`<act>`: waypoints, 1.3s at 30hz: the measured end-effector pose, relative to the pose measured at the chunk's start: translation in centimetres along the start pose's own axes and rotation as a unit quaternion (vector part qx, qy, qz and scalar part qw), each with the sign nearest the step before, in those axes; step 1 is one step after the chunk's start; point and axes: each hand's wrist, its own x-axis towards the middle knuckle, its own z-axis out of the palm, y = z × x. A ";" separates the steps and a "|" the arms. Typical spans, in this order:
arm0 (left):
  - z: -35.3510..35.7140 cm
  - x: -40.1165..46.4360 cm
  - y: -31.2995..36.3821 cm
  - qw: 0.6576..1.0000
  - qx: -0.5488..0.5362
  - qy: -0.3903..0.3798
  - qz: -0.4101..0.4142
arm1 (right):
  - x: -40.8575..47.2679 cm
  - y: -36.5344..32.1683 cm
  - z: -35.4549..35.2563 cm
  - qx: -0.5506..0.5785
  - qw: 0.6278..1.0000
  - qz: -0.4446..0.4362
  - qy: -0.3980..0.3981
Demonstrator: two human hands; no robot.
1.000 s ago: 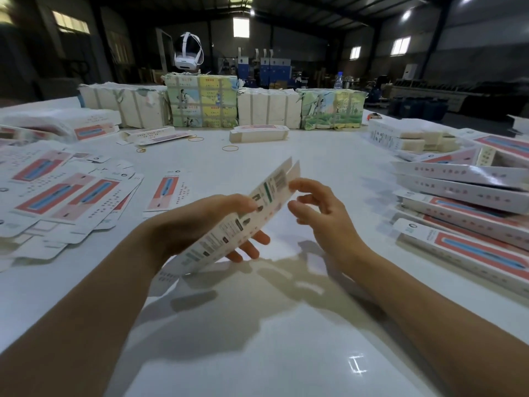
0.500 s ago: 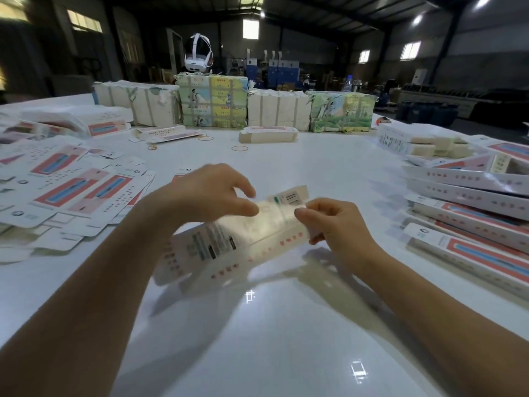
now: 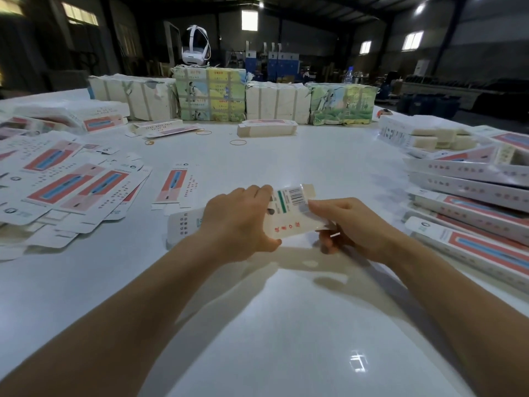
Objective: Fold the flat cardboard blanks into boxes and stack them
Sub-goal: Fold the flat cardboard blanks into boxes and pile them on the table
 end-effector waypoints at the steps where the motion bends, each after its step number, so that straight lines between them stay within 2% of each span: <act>1: -0.2 -0.2 0.0 1.000 -0.008 -0.010 0.006 | -0.1 0.1 -0.3 -0.033 0.999 -0.008 -0.023; 6: -1.2 -0.5 -0.3 0.996 -0.085 -0.013 0.007 | -0.4 0.3 -0.7 -0.127 0.988 -0.055 -0.063; 8: -1.3 -0.6 -0.7 0.995 -0.096 -0.040 0.008 | -0.3 0.3 -0.4 -0.137 0.987 -0.061 -0.059; 11: -1.3 -0.8 -1.2 0.980 -0.170 -0.105 -0.004 | -0.1 0.4 -0.4 -0.117 0.992 -0.036 -0.030; 14: -1.0 -0.6 -1.5 0.967 -0.221 -0.124 -0.011 | -0.1 0.4 -0.7 -0.068 0.997 -0.030 -0.007; 15: -0.8 -0.6 -1.5 0.971 -0.214 -0.110 -0.015 | 0.0 0.4 -0.7 -0.062 0.997 -0.032 0.026; 17: -0.5 -0.7 -1.2 0.986 -0.157 -0.050 -0.038 | 0.3 0.5 -0.7 -0.071 0.986 -0.055 0.143; 19: -0.1 -0.7 -0.7 0.996 -0.069 0.004 -0.064 | 0.5 0.7 -0.2 -0.138 0.949 -0.121 0.256; 20: 0.1 -0.7 -0.4 0.997 -0.032 0.018 -0.072 | 0.5 0.7 0.3 -0.186 0.930 -0.151 0.278; 23: 0.8 -0.3 0.6 0.996 0.016 0.010 -0.084 | 0.3 0.9 1.8 -0.273 0.909 -0.170 0.266; 29: 1.1 -0.5 1.5 0.991 0.104 0.049 -0.070 | 0.0 0.3 2.1 -0.219 0.933 -0.147 0.245; 31: 1.2 -0.6 1.9 0.987 0.130 0.072 -0.057 | 0.0 0.4 2.4 -0.219 0.929 -0.147 0.259; 36: 1.5 -0.7 2.3 0.983 0.150 0.096 -0.048 | 0.1 0.7 2.4 -0.311 0.891 -0.160 0.290; 39: 1.4 -0.8 2.2 0.983 0.135 0.112 -0.046 | -0.3 0.7 2.1 -0.402 0.836 -0.198 0.316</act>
